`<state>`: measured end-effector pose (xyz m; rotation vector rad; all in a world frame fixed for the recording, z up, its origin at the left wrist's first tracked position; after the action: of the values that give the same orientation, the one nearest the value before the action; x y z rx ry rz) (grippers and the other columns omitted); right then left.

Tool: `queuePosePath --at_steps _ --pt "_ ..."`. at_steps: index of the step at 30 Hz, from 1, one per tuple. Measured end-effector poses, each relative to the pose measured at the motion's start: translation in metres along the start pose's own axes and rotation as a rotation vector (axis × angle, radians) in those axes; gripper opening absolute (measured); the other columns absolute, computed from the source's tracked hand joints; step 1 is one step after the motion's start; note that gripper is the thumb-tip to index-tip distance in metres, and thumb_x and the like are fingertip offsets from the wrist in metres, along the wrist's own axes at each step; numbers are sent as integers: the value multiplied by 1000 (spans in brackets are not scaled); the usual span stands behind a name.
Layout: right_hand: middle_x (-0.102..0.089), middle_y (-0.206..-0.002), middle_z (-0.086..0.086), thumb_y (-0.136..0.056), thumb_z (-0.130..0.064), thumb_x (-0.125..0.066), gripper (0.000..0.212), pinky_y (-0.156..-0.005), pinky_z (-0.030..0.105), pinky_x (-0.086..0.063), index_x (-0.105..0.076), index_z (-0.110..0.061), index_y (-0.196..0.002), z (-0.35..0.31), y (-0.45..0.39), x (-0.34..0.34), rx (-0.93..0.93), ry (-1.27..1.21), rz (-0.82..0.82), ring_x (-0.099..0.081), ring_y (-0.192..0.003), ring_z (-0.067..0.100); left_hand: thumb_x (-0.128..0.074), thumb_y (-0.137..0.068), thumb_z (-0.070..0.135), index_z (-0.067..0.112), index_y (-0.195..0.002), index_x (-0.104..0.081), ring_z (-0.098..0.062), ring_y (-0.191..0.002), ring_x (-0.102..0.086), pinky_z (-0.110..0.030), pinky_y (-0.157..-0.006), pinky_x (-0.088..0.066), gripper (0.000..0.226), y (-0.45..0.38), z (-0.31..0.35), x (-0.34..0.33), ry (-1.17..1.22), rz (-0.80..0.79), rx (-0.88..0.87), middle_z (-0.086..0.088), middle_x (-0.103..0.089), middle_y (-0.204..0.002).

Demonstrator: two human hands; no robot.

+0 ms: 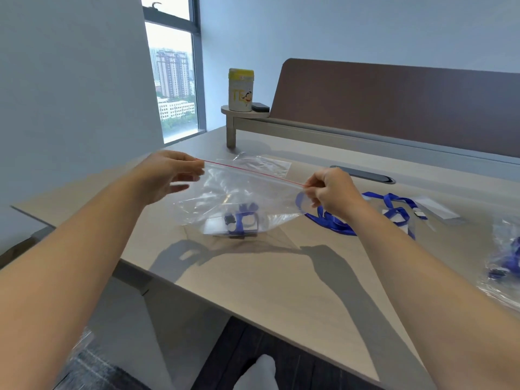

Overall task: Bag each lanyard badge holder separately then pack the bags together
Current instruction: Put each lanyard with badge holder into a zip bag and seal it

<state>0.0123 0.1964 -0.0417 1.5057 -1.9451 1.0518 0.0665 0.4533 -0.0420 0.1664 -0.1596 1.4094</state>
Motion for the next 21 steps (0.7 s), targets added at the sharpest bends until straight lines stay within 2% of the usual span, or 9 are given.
queuePosePath --at_steps 3,5,7,9,11,13,15,19,21 --pt "-59 -82 15 -85 9 -51 15 -61 26 -50 -64 6 -90 2 9 -3 -43 -46 -63 -50 -57 13 -50 -90 33 16 -80 -54 -15 -83 -54 -33 -82 -42 21 12 -29 8 122 -32 174 -2 -59 -89" --pt "-59 -81 14 -85 7 -54 13 -57 21 -49 -64 7 -92 8 16 -7 -95 -73 -123 -51 -56 15 -47 -90 42 14 -84 -53 -19 -90 -53 -37 -83 -41 29 17 -55 13 -11 13 314 -5 -55 -99" --pt "-59 -73 11 -83 6 -57 14 -52 16 -50 -65 8 -95 17 24 -14 -163 -81 -216 -51 -55 15 -48 -90 42 7 -106 -53 -26 -110 -47 -41 -88 -40 38 22 -80 11 -149 37 432 -11 -46 -116" --pt "-58 -67 8 -81 7 -58 17 -53 15 -50 -67 7 -97 26 34 -22 -229 -47 -342 -51 -57 13 -51 -90 40 4 -130 -41 -30 -122 -44 -42 -89 -43 55 26 -96 2 -119 33 508 -17 -38 -134" --pt "-62 -76 6 -83 1 -55 21 -67 20 -49 -68 3 -100 35 46 -32 -306 29 -490 -54 -66 13 -53 -90 35 4 -137 -33 -29 -101 -53 -36 -71 -55 59 26 -102 -9 -14 25 523 -18 -34 -142" --pt "-64 -85 0 -87 -9 -48 24 -84 28 -46 -66 -1 -101 42 56 -41 -391 62 -612 -57 -84 15 -55 -90 26 9 -130 -37 -24 -76 -51 -27 -44 -54 46 20 -103 -16 42 39 502 -17 -42 -129" --pt "-63 -90 -2 -89 -15 -46 22 -94 34 -43 -64 -5 -97 49 54 -48 -439 19 -625 -56 -95 18 -58 -89 16 12 -120 -40 -24 -71 -49 -21 -43 -51 36 9 -106 -22 59 73 467 -14 -44 -104" --pt "-56 -86 7 -88 -15 -53 21 -75 30 -47 -59 0 -102 55 26 -64 -414 -45 -447 -56 -76 17 -66 -79 0 1 -126 -41 -18 -61 -46 -16 -27 -43 53 -14 -119 -24 95 165 428 -7 -43 -81" --pt "-53 -85 12 -87 -13 -56 24 -71 33 -47 -56 3 -105 56 13 -78 -433 -155 -398 -52 -68 19 -65 -79 -2 -1 -104 -50 -17 -58 -44 -13 -27 -41 29 -21 -123 -28 130 139 458 -7 -43 -73"
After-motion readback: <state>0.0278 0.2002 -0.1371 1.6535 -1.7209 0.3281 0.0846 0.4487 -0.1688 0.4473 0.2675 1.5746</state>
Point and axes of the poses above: each hand's wrist, its own y-axis away from the middle knuckle, its own x-axis out of the back of the hand, z = x × y, the point moved 7 cm from there along -y, towards the middle knuckle
